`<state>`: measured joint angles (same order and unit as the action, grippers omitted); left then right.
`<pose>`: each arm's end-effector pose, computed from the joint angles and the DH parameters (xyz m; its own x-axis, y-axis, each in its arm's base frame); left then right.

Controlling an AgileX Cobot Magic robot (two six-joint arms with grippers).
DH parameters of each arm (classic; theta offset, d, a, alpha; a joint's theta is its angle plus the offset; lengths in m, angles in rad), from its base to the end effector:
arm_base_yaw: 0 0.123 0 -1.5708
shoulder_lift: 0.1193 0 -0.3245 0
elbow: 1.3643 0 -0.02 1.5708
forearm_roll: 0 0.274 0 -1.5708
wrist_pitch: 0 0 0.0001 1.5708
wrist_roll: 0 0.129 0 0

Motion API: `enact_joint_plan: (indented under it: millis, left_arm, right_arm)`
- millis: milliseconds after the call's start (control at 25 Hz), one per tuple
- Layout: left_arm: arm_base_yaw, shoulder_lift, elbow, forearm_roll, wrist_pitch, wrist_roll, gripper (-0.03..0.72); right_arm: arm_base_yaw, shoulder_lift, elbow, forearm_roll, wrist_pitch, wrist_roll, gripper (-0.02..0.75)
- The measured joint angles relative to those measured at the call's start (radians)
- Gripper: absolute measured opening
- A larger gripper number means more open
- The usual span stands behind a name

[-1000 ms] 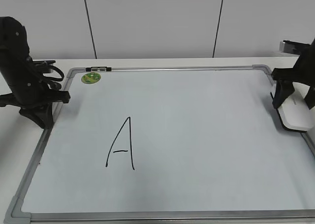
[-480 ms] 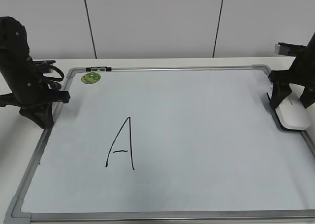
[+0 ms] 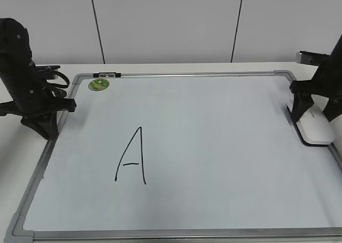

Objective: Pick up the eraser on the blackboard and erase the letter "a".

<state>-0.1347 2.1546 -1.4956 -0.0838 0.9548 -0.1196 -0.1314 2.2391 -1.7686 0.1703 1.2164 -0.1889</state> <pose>0.4515 -0.0701 0.1105 -0.9989 -0.0331 -0.0338 -0.0305 0.9967 -0.0750 0.4869 -0.0437 0.1407 -1.0000 0.0038 0.0034 0.0043 0.9870 0.1607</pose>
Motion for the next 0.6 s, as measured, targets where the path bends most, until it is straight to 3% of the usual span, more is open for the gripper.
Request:
enact_joint_plan:
  millis: [240, 600]
  left_arm:
    - [0.000, 0.000, 0.000, 0.000, -0.001, 0.000, 0.064]
    - [0.000, 0.000, 0.000, 0.000, -0.001, 0.000, 0.064]
  right_arm:
    - [0.000, 0.005, -0.002, 0.009, 0.000, 0.000, 0.647]
    - [0.000, 0.006, -0.060, 0.007, 0.000, 0.004, 0.653]
